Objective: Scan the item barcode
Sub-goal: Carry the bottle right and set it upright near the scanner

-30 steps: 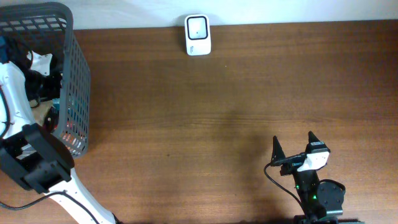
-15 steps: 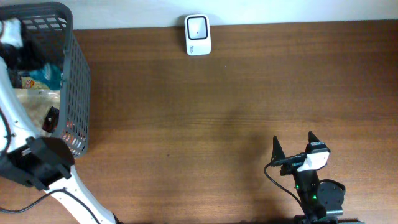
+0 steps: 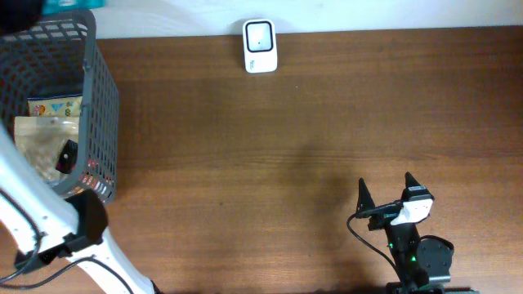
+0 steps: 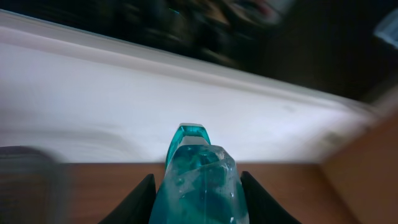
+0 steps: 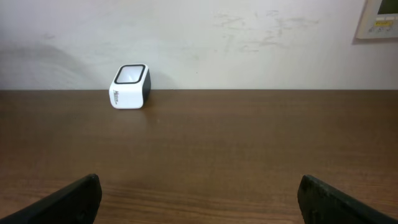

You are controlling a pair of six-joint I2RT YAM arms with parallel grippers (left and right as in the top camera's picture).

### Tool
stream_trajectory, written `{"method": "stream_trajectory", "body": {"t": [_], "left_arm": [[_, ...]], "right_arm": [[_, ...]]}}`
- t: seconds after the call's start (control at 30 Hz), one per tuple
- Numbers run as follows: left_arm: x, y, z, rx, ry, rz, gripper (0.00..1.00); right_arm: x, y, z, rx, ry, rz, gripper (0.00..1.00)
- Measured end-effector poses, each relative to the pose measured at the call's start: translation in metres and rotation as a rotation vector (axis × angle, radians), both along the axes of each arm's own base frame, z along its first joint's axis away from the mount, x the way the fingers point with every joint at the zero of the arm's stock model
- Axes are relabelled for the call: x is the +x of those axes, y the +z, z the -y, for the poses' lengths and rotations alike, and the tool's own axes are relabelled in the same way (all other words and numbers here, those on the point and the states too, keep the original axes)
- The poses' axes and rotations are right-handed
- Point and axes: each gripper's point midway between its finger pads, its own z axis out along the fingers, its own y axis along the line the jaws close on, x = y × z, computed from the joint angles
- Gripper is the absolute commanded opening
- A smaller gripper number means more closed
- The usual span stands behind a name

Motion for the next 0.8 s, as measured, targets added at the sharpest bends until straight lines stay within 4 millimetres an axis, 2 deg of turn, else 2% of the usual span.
{"method": "stream_trajectory", "body": {"t": [0.1,0.13,0.17,0.27,0.3,0.4,0.47,0.53,0.67,0.77,0.8], "left_arm": [[-0.001,-0.005,0.078,-0.033,-0.192,-0.033,0.00],[-0.002,-0.010,0.111,-0.035,-0.256,-0.055,0.00],[-0.002,-0.018,0.134,-0.027,-0.286,-0.086,0.00],[0.003,-0.052,0.181,0.029,-0.296,-0.197,0.00],[0.009,-0.079,0.200,0.086,-0.267,-0.272,0.00],[0.023,-0.131,0.229,0.204,-0.210,-0.380,0.00],[0.033,-0.179,0.258,0.295,-0.199,-0.446,0.00],[0.036,-0.224,0.288,0.356,-0.221,-0.483,0.00],[0.031,-0.301,0.328,0.455,-0.244,-0.525,0.00],[0.033,-0.331,0.348,0.454,-0.245,-0.496,0.02],[0.026,-0.344,0.358,0.461,-0.261,-0.500,0.01]], "right_arm": [[0.000,0.000,0.000,0.000,0.000,0.000,0.98],[0.000,0.000,0.000,0.000,0.000,0.000,0.98],[0.000,0.000,0.000,0.000,0.000,0.000,0.98],[0.000,0.000,0.000,0.000,0.000,0.000,0.98],[0.000,0.000,0.000,0.000,0.000,0.000,0.98],[0.000,0.000,0.000,0.000,0.000,0.000,0.98],[0.000,0.000,0.000,0.000,0.000,0.000,0.98],[0.000,0.000,0.000,0.000,0.000,0.000,0.98],[0.000,0.000,0.000,0.000,0.000,0.000,0.98],[0.000,0.000,0.000,0.000,0.000,0.000,0.98],[0.000,0.000,0.000,0.000,0.000,0.000,0.98]]}}
